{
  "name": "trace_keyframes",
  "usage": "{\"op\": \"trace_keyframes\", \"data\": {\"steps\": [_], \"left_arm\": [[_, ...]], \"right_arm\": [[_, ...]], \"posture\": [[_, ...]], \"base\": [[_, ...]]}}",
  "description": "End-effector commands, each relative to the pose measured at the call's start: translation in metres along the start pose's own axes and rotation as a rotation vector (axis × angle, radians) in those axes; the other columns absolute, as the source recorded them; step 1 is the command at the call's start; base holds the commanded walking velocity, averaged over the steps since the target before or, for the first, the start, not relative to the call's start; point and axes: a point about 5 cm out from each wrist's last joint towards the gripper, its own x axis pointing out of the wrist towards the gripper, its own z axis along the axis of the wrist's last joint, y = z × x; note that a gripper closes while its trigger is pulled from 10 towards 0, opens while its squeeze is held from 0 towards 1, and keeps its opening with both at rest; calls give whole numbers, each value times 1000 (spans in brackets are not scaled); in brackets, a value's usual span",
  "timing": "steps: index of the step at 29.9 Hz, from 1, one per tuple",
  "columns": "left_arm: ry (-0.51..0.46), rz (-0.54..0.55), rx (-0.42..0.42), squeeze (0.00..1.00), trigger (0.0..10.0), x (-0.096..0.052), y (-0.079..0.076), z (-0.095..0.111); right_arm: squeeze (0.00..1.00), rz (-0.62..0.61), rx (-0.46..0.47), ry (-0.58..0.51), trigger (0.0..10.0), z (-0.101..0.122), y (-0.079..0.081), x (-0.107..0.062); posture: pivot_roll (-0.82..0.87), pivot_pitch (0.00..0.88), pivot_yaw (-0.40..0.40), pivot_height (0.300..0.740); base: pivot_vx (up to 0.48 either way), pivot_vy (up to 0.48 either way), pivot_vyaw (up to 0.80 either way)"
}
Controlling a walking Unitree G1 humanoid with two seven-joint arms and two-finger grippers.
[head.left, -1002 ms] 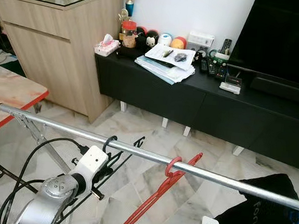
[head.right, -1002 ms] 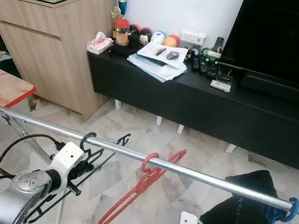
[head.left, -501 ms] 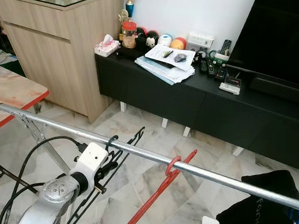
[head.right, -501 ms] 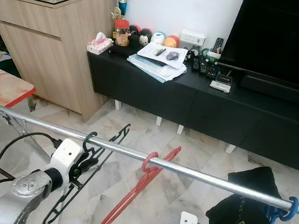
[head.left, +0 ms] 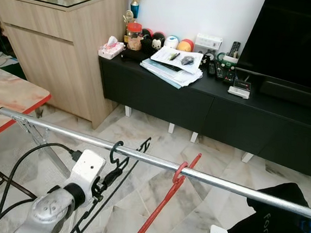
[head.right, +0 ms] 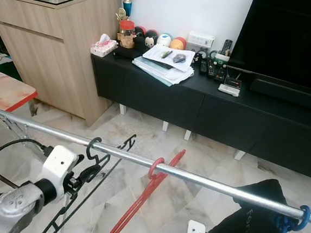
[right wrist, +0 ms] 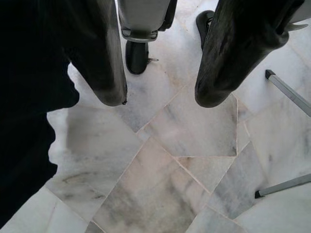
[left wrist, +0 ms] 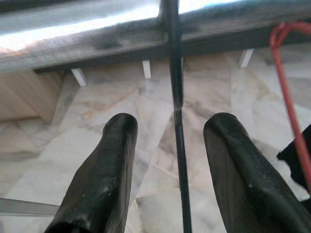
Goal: Hang hanger
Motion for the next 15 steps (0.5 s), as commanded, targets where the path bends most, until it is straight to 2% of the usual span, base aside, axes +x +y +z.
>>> {"op": "trace_keyframes", "data": {"steps": [1, 5, 6, 7, 9, 10, 11, 12, 14, 15], "left_arm": [[-20, 11, 1, 894, 10000, -10, 1, 5], [-48, 74, -17, 875, 10000, -22, 3, 6], [-63, 92, -31, 851, 10000, -25, 3, 7], [-91, 120, -38, 765, 10000, -29, 4, 10], [-116, 147, -40, 765, 10000, -34, 4, 12], [-124, 159, -33, 612, 10000, -38, 3, 12], [-127, 166, -26, 282, 10000, -41, 3, 12], [-133, 180, -18, 0, 10000, -45, 2, 11], [-137, 188, -18, 0, 10000, -48, 2, 11], [-128, 230, 3, 0, 10000, -53, 5, 6]], "right_arm": [[0, -3, -12, 18, 10000, -3, -1, 0], [0, -4, -15, 19, 10000, -3, -1, 0], [0, -3, -16, 19, 10000, -3, -1, 0], [0, -2, -18, 19, 10000, -3, -1, 0], [0, -2, -20, 19, 10000, -3, -2, 0], [0, -1, -22, 20, 10000, -3, -2, 0], [0, -1, -23, 20, 10000, -3, -2, 0], [0, -1, -25, 21, 10000, -2, -2, 0], [0, -2, -26, 21, 10000, -2, -2, 0], [0, -2, -29, 21, 10000, -2, -3, 0]], "posture": [[165, 82, -31, 740], [167, 82, -32, 740], [173, 83, -35, 740], [174, 82, -36, 740], [179, 82, -37, 740], [180, 82, -40, 740], [180, 82, -40, 740], [182, 82, -44, 740], [182, 81, -44, 740], [184, 81, -46, 740]], "base": [[0, 0, 0], [0, 0, 0], [0, 0, 0], [0, 0, 0], [0, 0, 0], [0, 0, 0], [0, 0, 0], [0, 0, 0], [0, 0, 0], [0, 0, 0]]}}
